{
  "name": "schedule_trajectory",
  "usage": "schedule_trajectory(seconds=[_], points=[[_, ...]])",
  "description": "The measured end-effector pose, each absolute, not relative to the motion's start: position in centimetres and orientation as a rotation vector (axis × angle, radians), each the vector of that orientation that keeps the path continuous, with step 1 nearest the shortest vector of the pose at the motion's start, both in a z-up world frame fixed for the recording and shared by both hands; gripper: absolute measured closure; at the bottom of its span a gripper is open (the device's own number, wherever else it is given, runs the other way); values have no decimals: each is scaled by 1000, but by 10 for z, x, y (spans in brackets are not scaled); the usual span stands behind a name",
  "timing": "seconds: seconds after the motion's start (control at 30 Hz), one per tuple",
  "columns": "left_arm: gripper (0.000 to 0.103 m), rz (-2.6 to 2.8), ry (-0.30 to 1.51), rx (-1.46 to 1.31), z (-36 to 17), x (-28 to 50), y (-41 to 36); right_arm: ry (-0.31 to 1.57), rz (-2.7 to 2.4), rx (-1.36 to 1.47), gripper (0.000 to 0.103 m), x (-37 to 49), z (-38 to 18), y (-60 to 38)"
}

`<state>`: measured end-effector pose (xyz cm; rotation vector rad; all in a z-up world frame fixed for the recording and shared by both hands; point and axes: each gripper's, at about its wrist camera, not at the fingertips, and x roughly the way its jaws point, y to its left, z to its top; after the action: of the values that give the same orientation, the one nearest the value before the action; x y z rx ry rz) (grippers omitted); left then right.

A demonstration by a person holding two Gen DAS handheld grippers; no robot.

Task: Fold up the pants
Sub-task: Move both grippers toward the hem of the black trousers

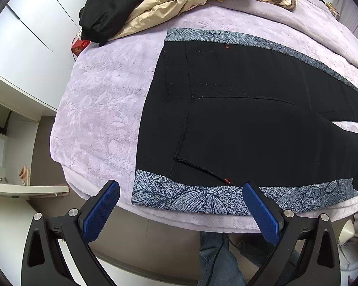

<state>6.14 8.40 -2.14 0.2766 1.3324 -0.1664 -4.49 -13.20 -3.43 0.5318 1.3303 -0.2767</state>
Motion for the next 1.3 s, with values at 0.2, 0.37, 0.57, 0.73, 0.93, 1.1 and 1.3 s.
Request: schedule_trajectory(seconds=[0.2, 0.37, 0.57, 0.73, 0.93, 1.1, 1.3], points=[[0, -171, 1336, 282, -23, 62, 82, 1329, -274, 549, 0, -46, -37, -133], [0, -171, 1346, 294, -27, 62, 80, 1339, -273, 557, 0, -46, -41, -133], [0, -175, 1367, 308, -36, 62, 77, 1357, -268, 570, 0, -46, -49, -132], [0, -174, 1384, 312, -45, 63, 75, 1370, -261, 581, 0, -44, -59, -133], [0, -165, 1405, 306, -56, 65, 76, 1392, -261, 573, 0, -40, -72, -131], [0, -169, 1403, 306, -59, 67, 76, 1397, -259, 568, 0, -38, -77, -132], [0, -157, 1400, 307, -60, 69, 74, 1396, -266, 556, 0, -39, -79, -136]])
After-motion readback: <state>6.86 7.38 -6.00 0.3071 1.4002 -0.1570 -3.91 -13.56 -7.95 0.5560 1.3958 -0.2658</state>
